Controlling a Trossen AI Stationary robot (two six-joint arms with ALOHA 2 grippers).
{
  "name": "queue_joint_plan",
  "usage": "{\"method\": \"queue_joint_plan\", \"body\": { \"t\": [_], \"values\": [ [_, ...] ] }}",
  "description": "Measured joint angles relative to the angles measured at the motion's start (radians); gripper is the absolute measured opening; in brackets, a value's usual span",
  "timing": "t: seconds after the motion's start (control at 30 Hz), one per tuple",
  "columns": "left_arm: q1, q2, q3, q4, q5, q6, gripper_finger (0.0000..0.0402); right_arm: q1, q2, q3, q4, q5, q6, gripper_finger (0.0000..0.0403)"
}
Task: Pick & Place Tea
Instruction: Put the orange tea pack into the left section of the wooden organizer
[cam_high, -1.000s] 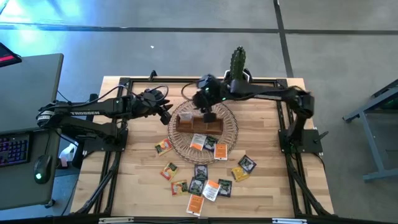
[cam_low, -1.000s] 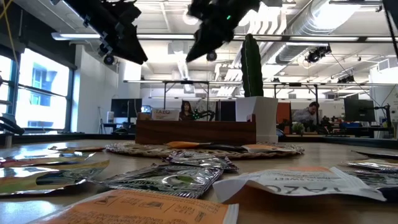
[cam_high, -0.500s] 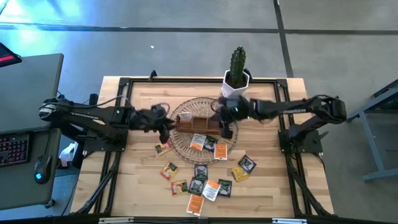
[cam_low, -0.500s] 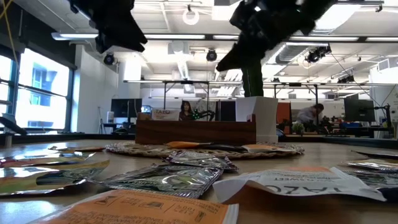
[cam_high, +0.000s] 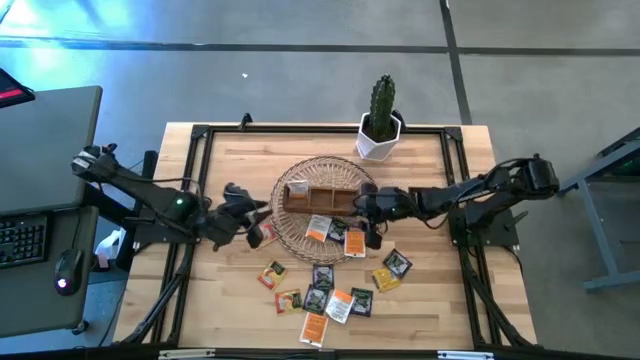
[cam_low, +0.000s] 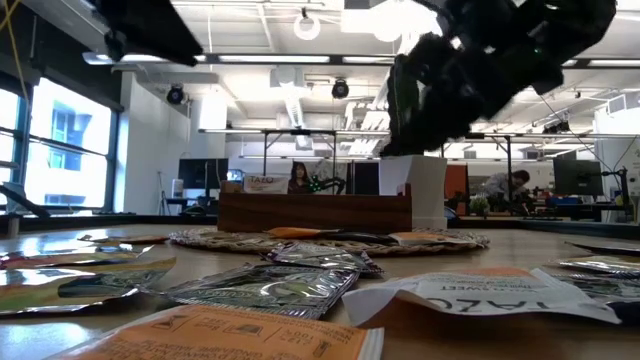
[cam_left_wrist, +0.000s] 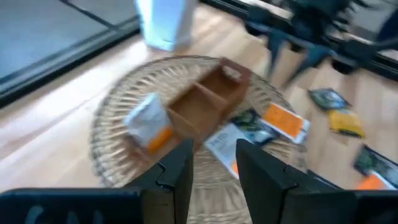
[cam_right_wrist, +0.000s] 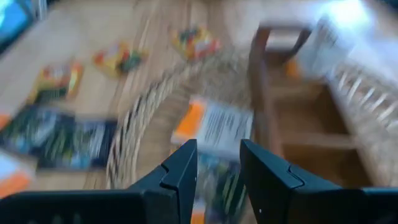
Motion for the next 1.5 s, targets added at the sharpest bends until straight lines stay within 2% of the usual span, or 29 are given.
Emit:
{"method": "queue_joint_plan", "body": {
  "t": [0.1,0.2,0.37,0.6,0.8,0.97,1.1,1.3,1.5],
  "values": [
    [-0.008,-0.006,-0.052,-0.014,-0.040,-0.080,0.0120,0.030,0.000,-0.010,-0.061,-0.003,-0.001,0.0119],
    [-0.007,-0.006,-0.106,-0.004,-0.052,-0.175,0.0120,0.074,0.001,-0.011,-0.125,0.013,-0.079,0.0119],
    [-0.007,-0.006,-0.160,0.033,-0.065,-0.259,0.0120,0.146,0.001,-0.011,-0.128,0.009,-0.152,0.0121],
    [-0.007,-0.006,-0.163,0.033,-0.070,-0.302,0.0120,0.219,0.001,-0.010,-0.208,0.011,-0.155,0.0168],
    [-0.007,-0.006,-0.163,0.033,-0.072,-0.302,0.0120,0.291,0.071,-0.010,-0.203,0.146,-0.235,0.0212],
    [-0.007,-0.006,-0.163,0.032,-0.072,-0.302,0.0120,0.317,0.179,-0.010,-0.116,0.229,-0.273,0.0220],
    [-0.007,-0.006,-0.163,0.031,-0.072,-0.302,0.0120,0.316,0.207,-0.005,-0.111,0.261,-0.266,0.0220],
    [-0.007,-0.006,-0.163,0.029,-0.070,-0.301,0.0120,0.314,0.207,-0.005,-0.120,0.260,-0.265,0.0201],
    [-0.007,-0.006,-0.163,0.029,-0.070,-0.301,0.0120,0.301,0.209,-0.005,-0.137,0.244,-0.247,0.0116]
  ]
}}
